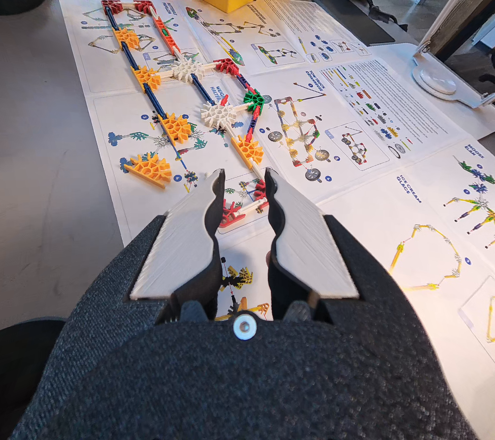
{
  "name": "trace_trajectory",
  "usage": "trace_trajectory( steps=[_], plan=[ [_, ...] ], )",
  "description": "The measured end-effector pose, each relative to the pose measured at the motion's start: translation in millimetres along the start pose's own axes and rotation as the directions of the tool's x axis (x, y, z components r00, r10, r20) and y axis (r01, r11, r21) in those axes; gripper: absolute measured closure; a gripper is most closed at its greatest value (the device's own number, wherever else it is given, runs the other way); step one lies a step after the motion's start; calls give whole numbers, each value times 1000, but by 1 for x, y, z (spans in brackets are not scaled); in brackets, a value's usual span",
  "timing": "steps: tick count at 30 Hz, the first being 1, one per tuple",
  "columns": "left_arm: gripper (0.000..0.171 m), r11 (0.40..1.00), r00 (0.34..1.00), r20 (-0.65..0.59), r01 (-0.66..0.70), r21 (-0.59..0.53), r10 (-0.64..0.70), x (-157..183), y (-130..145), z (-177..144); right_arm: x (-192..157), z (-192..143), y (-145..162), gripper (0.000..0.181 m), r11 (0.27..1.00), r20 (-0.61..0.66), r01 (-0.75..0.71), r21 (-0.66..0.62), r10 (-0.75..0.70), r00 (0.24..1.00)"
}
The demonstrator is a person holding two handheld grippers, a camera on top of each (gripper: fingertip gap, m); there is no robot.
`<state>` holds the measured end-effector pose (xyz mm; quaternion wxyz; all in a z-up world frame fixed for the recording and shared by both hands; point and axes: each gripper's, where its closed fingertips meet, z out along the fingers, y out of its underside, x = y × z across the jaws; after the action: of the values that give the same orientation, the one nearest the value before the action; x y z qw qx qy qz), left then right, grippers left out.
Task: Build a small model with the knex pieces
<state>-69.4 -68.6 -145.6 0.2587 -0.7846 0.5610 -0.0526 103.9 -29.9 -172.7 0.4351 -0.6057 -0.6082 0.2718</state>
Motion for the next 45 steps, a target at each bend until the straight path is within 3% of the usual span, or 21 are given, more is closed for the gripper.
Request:
trace_trajectory(
  steps=[5, 10, 17, 21, 29, 35, 39, 45],
  plan=[
    [168, 1000, 969, -245, 21, 13, -17, 69, -33, 40, 1, -2, -2, 152, 1000, -3, 1, 10, -1, 1000],
    [168, 1000, 948, -319, 1, -29, -11, 103, -37, 66, 0, -2, -2, 152, 1000, 2, 0, 13, 0, 1000],
    [167, 997, 949, -308, 78, 12, -70, 101, -40, 73, -3, 0, -1, 152, 1000, 12, 7, 3, -7, 1000],
    [157, 993, 957, -279, 104, 58, -84, 100, -40, 71, -4, 1, 1, 152, 1000, 11, 8, -6, -8, 1000],
    [159, 983, 969, -218, 141, 114, -114, 101, -29, 57, -3, 3, 2, 152, 1000, 8, 6, -19, -6, 1000],
    [163, 978, 974, -186, 156, 142, -129, 99, -25, 66, -4, 5, 5, 152, 999, 8, 18, -38, -17, 1000],
    [165, 977, 978, -176, 143, 157, -115, 98, -23, 64, -30, 3, -9, 153, 999, 133, 37, -3, -36, 990],
    [161, 947, 984, -108, 168, 274, -143, 80, -28, 51, -76, 11, 0, 152, 965, 385, 207, -160, -132, 913]
  ],
)
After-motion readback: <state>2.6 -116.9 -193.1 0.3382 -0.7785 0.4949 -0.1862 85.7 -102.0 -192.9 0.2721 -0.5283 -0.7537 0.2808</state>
